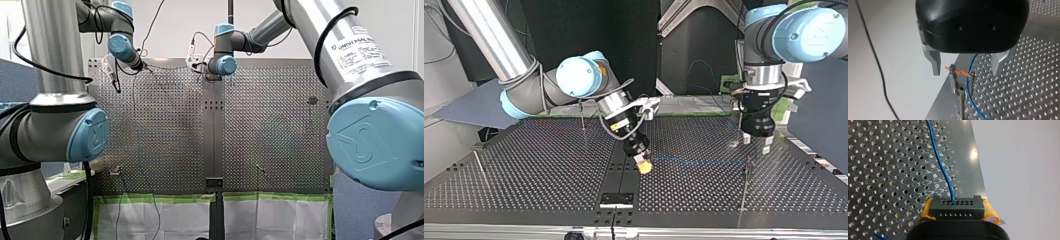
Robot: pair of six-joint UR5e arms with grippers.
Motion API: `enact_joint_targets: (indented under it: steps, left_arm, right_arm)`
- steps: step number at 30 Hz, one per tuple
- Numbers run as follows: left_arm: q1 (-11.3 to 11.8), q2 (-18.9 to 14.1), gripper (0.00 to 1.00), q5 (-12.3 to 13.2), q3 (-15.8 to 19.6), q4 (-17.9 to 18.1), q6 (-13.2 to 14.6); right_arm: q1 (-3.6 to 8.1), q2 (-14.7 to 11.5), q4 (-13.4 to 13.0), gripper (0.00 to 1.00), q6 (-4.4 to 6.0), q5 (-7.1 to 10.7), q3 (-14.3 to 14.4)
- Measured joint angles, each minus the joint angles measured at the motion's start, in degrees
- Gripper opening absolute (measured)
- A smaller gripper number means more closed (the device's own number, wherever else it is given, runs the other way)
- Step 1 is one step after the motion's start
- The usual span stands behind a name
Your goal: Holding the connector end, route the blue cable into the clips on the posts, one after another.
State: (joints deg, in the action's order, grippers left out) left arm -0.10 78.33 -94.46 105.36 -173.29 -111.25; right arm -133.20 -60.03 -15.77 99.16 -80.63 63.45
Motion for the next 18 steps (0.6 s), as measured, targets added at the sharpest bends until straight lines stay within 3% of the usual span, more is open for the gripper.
enact_joint_targets:
  steps: [18]
  left_arm:
    - [0.2, 0.0, 1.00, 1.3, 0.0, 0.2, 10.0]
  right_arm:
    - [0.16, 0.0, 0.2, 0.00, 0.00, -0.41, 0.1]
